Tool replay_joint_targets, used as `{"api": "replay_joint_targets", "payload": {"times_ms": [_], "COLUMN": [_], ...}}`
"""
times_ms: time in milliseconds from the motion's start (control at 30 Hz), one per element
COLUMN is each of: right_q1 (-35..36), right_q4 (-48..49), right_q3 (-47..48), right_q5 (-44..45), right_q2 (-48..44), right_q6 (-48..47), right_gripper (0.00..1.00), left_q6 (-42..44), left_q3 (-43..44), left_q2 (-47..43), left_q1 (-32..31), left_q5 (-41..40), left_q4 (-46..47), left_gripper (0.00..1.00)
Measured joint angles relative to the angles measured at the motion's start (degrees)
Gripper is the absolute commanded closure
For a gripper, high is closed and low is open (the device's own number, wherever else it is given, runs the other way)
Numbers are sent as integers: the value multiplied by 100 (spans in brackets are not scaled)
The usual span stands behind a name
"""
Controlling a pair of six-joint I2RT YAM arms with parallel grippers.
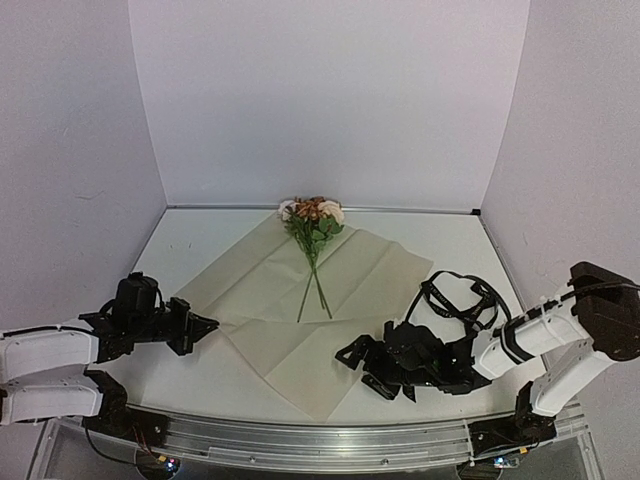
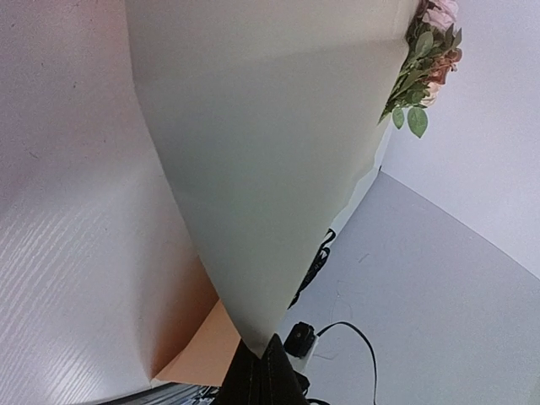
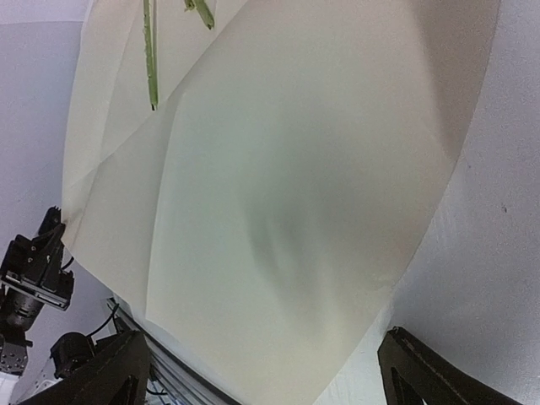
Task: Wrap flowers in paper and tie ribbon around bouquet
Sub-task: Pick up the bottom corner of the flattened wrapping paper from the center of the board.
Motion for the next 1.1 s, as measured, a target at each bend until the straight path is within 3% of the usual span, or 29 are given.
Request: {"api": "replay_joint_targets", "payload": {"times_ms": [633,1100], "right_q1": [251,411], "right_q4": [958,1409], "right_q3": [-37,-59], "right_q5": [170,219], "right_q2": [448,667], "right_q6": [450,656], "right_gripper": [2,2], "left_q6": [-1321,-1377], "left_q3": [-149,-34], "left_q2": [-775,-618], "left_q1": [181,396], "left_q5": [109,184], "left_q4": [-210,-453], "left_gripper": [100,100]}}
